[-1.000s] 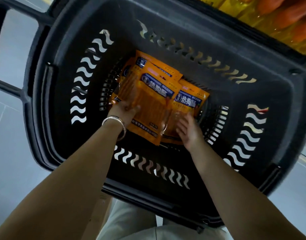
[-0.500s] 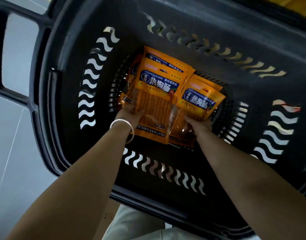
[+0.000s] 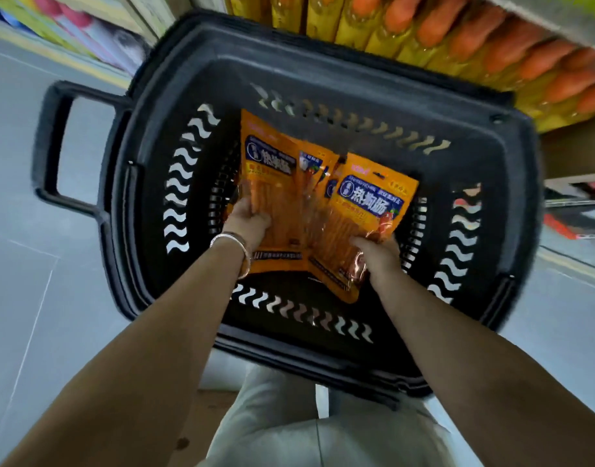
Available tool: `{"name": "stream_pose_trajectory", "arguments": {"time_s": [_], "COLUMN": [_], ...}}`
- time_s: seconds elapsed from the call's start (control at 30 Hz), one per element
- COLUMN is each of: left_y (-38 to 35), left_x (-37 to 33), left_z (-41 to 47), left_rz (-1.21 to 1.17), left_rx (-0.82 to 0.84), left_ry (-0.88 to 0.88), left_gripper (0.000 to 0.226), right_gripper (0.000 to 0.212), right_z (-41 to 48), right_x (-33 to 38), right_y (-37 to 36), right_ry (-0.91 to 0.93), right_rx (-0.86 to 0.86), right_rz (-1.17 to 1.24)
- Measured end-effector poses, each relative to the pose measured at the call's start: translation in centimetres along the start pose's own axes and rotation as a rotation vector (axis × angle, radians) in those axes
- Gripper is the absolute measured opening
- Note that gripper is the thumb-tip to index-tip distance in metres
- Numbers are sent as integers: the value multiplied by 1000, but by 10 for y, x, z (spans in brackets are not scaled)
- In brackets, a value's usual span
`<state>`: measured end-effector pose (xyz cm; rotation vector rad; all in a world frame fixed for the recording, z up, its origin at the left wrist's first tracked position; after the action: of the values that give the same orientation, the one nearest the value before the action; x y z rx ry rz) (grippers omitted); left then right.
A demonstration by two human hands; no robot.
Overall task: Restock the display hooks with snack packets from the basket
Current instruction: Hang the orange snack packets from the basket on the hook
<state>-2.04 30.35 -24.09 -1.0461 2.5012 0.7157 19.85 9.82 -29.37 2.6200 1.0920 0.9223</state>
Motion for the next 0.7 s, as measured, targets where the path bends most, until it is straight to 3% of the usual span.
{"name": "stream_pose_trajectory", "arguments": {"time_s": [0.07,0.17,0.37,0.43,0.57,0.7], "left_y": [4,9,15,10,-12,-54], "left_x": [-18,-42,-88,-97,-118,-150], "left_z": [-21,-59,-151,-179,-233,-296], "left_rz": [-50,-69,-89,-51,-68,-178], "left_rx": [15,40,-57,-63,-56,-39], "left_ry": [-29,-100,-303,-367,-493,-625], "left_gripper": [27,37,28,30,8,10], "right_gripper": [24,8,38,40,36,30], "right_z": [-26,-67,-136,-160,-213,-252], "right_x": [20,48,95,103,123,131], "right_y": [12,40,107,129,190,278], "right_ry": [50,179,443,513,699,799], "right_rx": [37,55,-1,2,-33,-99], "right_rz": [2,-68,-181,-139,24,211]}}
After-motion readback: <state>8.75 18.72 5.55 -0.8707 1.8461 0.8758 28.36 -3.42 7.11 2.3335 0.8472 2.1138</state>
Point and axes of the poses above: each hand's wrist, its own z-axis towards the middle knuckle, its own y-axis out of the back of the hand, x = y × z, the point moved 10 cm from there along z, towards the middle knuckle, and after that the axes turned 3 degrees about -y, right-handed, at the moved point
